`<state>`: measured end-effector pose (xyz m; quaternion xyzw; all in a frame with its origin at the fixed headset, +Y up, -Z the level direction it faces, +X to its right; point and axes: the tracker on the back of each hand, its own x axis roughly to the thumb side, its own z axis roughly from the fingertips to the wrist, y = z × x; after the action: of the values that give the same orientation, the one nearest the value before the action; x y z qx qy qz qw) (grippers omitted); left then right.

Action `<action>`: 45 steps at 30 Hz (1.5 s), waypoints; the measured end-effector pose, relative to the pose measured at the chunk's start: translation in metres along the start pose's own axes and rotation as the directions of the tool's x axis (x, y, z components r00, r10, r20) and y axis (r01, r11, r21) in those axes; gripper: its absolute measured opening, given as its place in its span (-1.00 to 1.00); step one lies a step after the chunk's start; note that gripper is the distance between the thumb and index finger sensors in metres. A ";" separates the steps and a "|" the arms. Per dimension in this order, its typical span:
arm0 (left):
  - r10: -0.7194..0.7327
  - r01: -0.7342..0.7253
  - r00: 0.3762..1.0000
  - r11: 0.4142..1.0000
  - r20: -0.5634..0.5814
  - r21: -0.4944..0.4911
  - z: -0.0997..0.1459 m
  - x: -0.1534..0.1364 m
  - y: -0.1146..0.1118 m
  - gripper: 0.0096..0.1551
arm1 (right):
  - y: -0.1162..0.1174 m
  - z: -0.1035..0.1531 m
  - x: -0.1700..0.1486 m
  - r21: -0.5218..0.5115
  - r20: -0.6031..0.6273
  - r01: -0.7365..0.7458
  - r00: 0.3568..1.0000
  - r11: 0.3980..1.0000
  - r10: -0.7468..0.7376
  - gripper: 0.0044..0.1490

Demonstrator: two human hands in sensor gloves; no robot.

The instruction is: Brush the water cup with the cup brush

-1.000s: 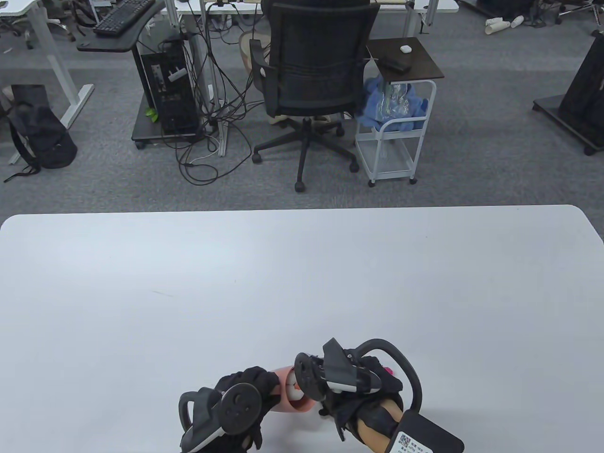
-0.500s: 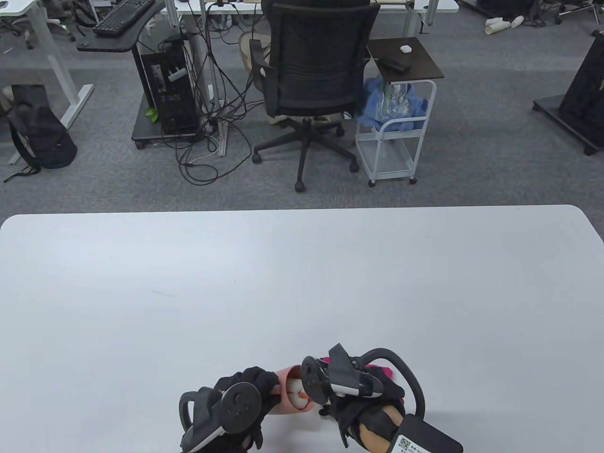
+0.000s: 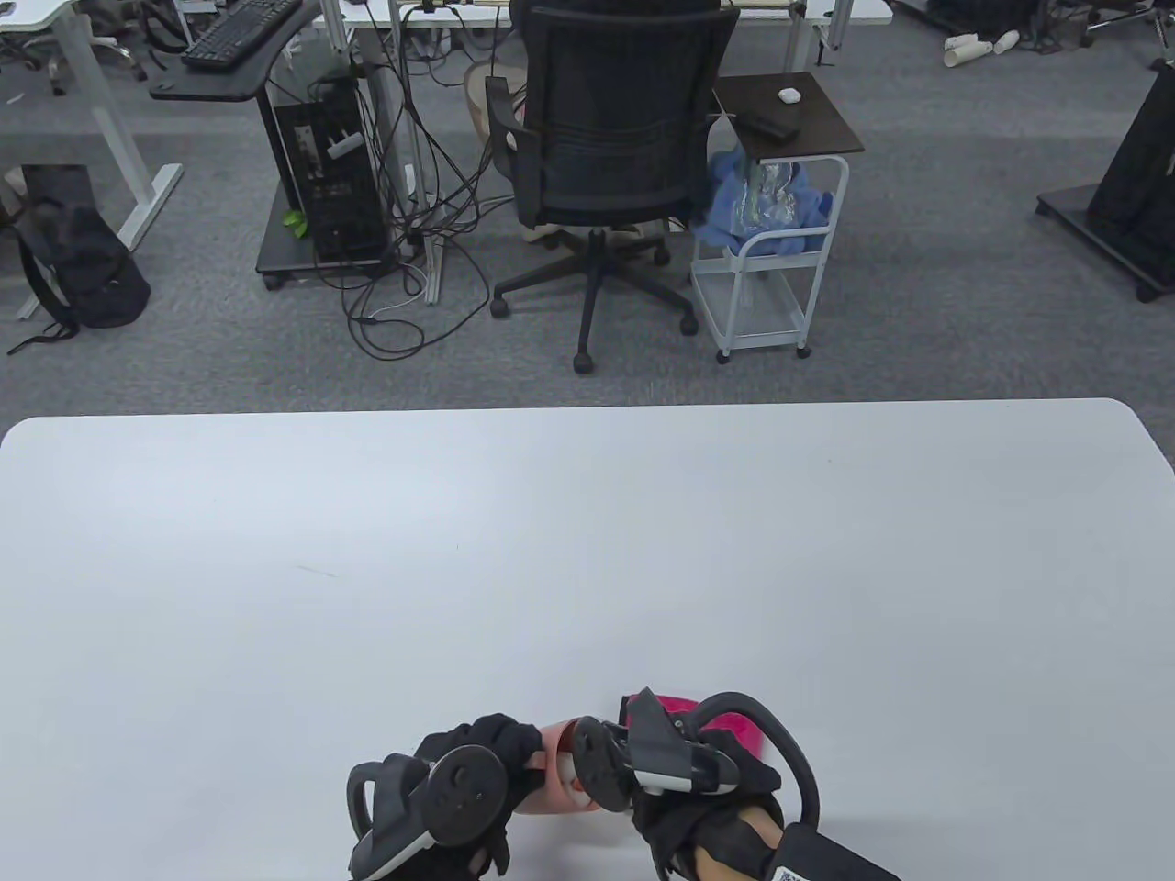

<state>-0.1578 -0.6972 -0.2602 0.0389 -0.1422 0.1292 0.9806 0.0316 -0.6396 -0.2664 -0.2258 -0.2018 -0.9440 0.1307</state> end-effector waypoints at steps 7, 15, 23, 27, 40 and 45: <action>0.009 -0.009 1.000 1.000 -0.001 -0.003 0.000 0.000 -0.001 -0.57 | -0.005 0.002 -0.003 -0.026 0.025 0.009 1.000 1.000 -0.008 -0.30; 0.036 -0.036 0.999 0.999 0.009 -0.027 -0.001 0.000 -0.003 -0.57 | -0.008 0.000 -0.006 -0.015 0.028 0.003 1.000 1.000 -0.002 -0.30; 0.074 -0.074 0.997 0.994 0.004 -0.077 -0.005 -0.003 -0.006 -0.57 | -0.014 -0.008 -0.006 0.039 0.019 0.007 1.000 0.999 -0.007 -0.30; 0.079 -0.078 0.997 0.994 0.012 -0.073 -0.005 -0.003 -0.006 -0.57 | -0.017 -0.009 -0.005 0.032 0.006 0.012 1.000 0.999 -0.012 -0.31; 0.087 -0.085 0.995 0.995 0.040 -0.050 -0.001 -0.003 -0.002 -0.58 | 0.001 -0.013 -0.030 0.051 -0.048 0.108 0.993 0.993 -0.105 -0.31; 0.093 -0.093 0.995 0.996 0.025 -0.001 0.000 -0.004 0.003 -0.58 | -0.002 -0.015 -0.037 0.048 -0.023 0.133 0.991 0.990 -0.132 -0.31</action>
<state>-0.1619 -0.6954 -0.2616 0.0340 -0.1559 0.1744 0.9717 0.0569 -0.6386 -0.2968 -0.1991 -0.2382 -0.9476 0.0751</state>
